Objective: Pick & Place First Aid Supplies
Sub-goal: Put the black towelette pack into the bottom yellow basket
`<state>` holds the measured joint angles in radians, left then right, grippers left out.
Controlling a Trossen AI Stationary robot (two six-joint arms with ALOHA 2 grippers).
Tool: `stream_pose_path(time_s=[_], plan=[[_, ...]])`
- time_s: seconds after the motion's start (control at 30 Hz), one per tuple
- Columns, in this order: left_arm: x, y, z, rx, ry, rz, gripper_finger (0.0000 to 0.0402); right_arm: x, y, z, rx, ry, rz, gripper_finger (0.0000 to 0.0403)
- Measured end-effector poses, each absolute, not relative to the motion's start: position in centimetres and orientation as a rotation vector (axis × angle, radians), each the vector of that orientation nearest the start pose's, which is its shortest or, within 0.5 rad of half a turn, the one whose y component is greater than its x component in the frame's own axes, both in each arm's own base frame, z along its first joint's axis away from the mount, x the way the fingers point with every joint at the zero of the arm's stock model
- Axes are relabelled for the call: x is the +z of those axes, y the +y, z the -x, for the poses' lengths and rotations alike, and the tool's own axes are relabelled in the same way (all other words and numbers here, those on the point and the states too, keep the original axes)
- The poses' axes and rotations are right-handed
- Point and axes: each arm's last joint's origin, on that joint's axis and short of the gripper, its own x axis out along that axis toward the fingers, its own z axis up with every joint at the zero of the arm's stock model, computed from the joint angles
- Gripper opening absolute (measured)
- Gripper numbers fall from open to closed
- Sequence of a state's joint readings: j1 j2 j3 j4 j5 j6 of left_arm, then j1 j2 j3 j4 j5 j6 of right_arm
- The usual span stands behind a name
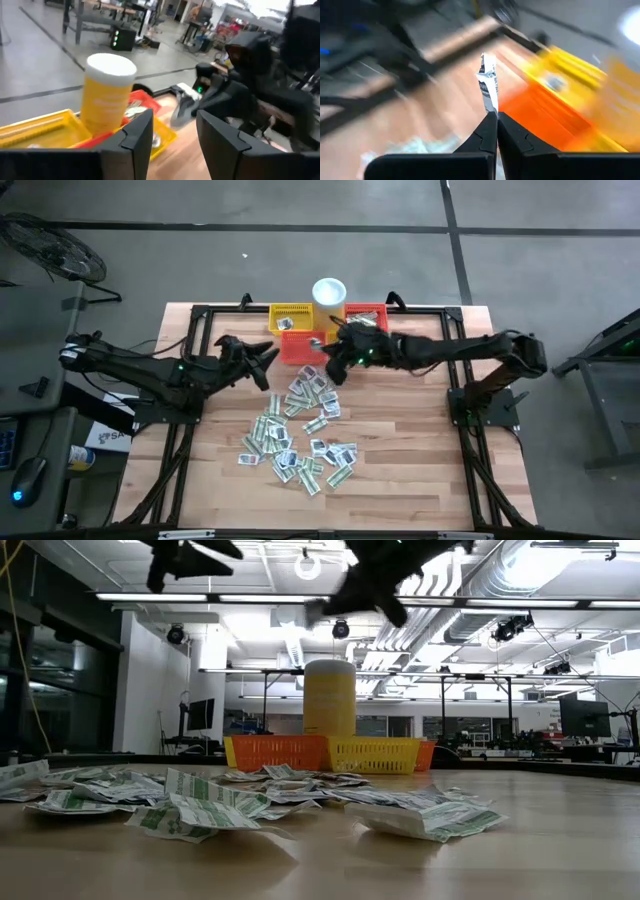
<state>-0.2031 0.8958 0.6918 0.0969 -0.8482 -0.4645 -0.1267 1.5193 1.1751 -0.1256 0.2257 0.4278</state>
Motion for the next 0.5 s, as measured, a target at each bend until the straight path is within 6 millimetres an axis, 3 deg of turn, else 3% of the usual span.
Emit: stream_pose_path(time_s=[0.27, 0.5], plan=[[30.9, -1.2, -16.6, 0.671, 0.007, 0.425, 0.0149, 28.6, -9.6, -29.1, -0.48, 0.745, -0.476, 0.0], [30.7, -1.1, -15.6, 0.651, 0.052, 0.446, 0.0149, 26.4, -13.2, -28.5, -0.509, 0.842, -0.593, 0.0]])
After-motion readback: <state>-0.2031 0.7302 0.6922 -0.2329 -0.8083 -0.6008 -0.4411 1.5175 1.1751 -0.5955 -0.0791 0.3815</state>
